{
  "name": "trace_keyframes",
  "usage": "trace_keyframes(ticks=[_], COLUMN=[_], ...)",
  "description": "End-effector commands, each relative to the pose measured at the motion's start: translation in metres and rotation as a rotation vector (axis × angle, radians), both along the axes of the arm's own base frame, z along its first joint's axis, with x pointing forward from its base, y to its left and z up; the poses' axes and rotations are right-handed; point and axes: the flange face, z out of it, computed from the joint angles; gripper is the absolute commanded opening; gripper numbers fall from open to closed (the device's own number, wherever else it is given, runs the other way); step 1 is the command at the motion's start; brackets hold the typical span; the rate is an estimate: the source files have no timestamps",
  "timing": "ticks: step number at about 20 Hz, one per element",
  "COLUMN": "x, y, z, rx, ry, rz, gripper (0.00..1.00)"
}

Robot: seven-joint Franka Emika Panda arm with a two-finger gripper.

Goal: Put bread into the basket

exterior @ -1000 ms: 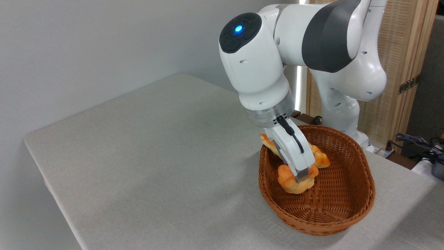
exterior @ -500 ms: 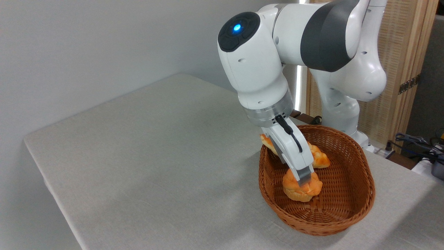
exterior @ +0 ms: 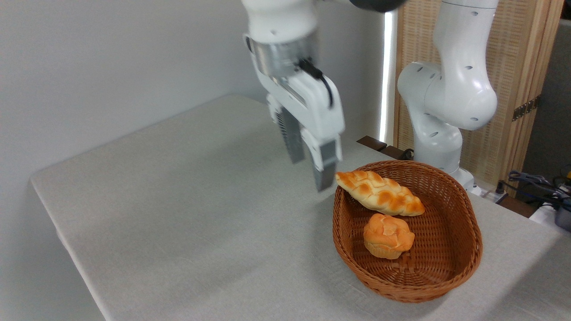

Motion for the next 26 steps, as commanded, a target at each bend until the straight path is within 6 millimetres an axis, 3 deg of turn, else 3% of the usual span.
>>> trace_keyframes(ticks=[1, 4, 9, 10, 15, 21, 26], x=[0.022, 0.041, 0.058, 0.064, 0.069, 0.065, 0.063], y=[-0.023, -0.049, -0.090, -0.101, -0.106, -0.086, -0.086], z=[0.022, 0.041, 0.046, 0.054, 0.052, 0.047, 0.044], rx=[0.026, 0.039, 0.037, 0.035, 0.038, 0.045, 0.036], ry=[-0.047, -0.113, -0.193, -0.206, -0.193, -0.137, -0.100], rz=[0.066, 0.144, 0.268, 0.273, 0.277, 0.302, 0.286], gripper=[1.00, 1.00, 1.00, 1.00, 1.00, 1.00, 1.00])
